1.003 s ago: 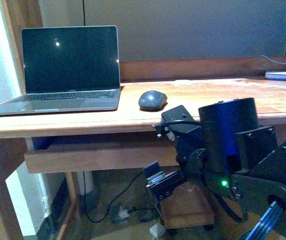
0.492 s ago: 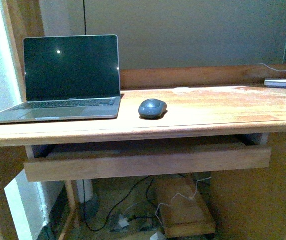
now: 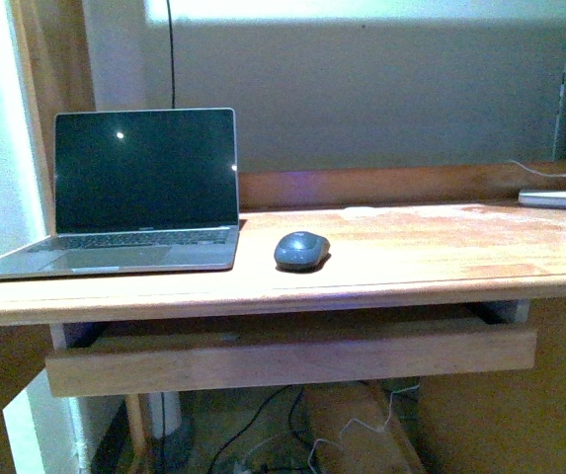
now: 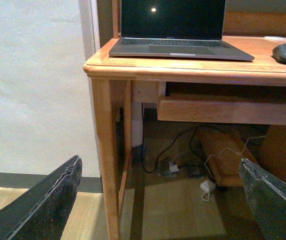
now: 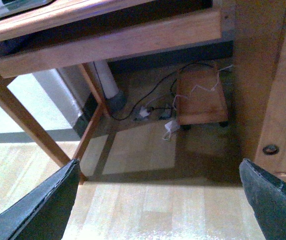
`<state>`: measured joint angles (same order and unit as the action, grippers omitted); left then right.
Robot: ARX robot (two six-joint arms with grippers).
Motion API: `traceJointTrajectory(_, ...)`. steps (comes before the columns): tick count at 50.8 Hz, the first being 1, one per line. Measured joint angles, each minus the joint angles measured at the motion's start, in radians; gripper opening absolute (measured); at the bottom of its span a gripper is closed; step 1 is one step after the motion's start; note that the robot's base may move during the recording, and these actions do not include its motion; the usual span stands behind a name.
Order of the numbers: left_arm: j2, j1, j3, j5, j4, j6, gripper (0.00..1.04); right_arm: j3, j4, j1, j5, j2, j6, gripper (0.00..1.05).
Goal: Place mouse
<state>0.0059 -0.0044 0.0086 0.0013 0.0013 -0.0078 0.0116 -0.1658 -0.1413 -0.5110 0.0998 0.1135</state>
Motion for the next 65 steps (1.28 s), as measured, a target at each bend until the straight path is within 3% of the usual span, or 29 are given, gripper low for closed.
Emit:
traceJointTrajectory(3,0.000,0.000,0.000,-0.001,0.000,0.000,0.97,-0.006,0.024,0.013,0.076,-0.039,-0.015,0.92)
traceJointTrajectory(7,0.000,0.000,0.000,-0.002,-0.001,0.000,0.97,-0.008,0.107,0.087,0.250,-0.108,-0.057,0.72)
traceJointTrajectory(17,-0.002,0.000,0.000,-0.002,-0.001,0.000,0.97,-0.008,0.142,0.135,0.460,-0.109,-0.093,0.42)
traceJointTrajectory(29,-0.002,0.000,0.000,-0.001,-0.001,0.000,0.97,-0.006,0.153,0.138,0.507,-0.108,-0.110,0.02)
traceJointTrajectory(34,-0.002,0.000,0.000,-0.001,-0.001,0.000,0.97,-0.005,0.158,0.138,0.508,-0.108,-0.111,0.04)
traceJointTrajectory(43,-0.002,0.000,0.000,-0.002,-0.001,0.000,0.97,-0.005,0.158,0.138,0.507,-0.108,-0.111,0.41)
traceJointTrajectory(62,-0.002,0.000,0.000,-0.002,-0.001,0.000,0.97,-0.005,0.158,0.138,0.507,-0.108,-0.111,0.94)
traceJointTrajectory(65,-0.002,0.000,0.000,-0.001,-0.001,0.000,0.97,-0.005,0.158,0.138,0.507,-0.108,-0.111,0.99)
